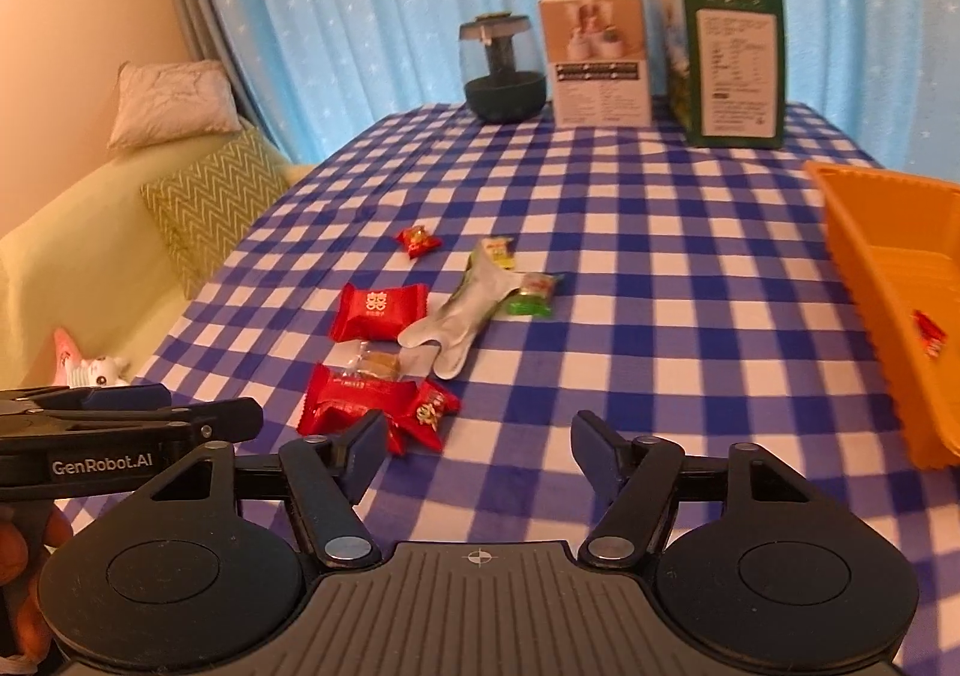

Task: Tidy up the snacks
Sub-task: 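Move both tools back over the remaining snacks, then grasp a red snack packet with the left tool while the right tool grasps a red candy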

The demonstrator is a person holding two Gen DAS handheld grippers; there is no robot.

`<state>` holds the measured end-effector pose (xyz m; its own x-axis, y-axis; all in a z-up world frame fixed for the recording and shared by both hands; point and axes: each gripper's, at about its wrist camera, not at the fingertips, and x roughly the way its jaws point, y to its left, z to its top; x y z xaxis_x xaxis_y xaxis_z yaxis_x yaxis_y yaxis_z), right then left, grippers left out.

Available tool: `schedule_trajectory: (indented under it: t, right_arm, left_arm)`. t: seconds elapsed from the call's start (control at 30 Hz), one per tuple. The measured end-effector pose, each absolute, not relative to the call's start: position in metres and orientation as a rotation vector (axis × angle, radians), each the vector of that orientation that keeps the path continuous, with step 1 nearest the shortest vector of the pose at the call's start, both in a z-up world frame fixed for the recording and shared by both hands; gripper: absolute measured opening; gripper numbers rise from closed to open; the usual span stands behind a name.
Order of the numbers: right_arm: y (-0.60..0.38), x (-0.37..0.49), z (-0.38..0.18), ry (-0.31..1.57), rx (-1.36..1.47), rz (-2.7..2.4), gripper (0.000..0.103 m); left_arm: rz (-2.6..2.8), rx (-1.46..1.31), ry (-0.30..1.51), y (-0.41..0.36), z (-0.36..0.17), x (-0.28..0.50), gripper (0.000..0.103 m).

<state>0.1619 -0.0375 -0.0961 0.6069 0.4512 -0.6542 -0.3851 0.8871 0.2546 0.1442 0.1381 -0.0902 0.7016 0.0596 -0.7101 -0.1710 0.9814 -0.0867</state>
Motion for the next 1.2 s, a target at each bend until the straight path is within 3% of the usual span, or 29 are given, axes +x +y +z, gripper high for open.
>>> schedule_trajectory:
  t: [0.47,0.6,0.9,1.2]
  right_arm:
    - [0.006,0.210,-0.138,0.855,0.074,0.546,0.044]
    - [0.012,0.210,-0.144,0.854,0.025,0.545,0.022]
    - [-0.024,0.205,-0.128,0.817,0.060,0.462,0.021]
    - [-0.054,0.200,-0.125,0.830,0.098,0.408,0.020]
  left_arm:
    - [0.140,-0.213,0.783,0.159,-0.107,0.173,0.078]
    - [0.132,-0.221,0.783,0.158,-0.109,0.174,0.078]
    - [0.035,-0.215,0.793,0.142,-0.115,0.182,0.077]
    - [0.015,-0.246,0.825,0.131,-0.133,0.203,0.046]
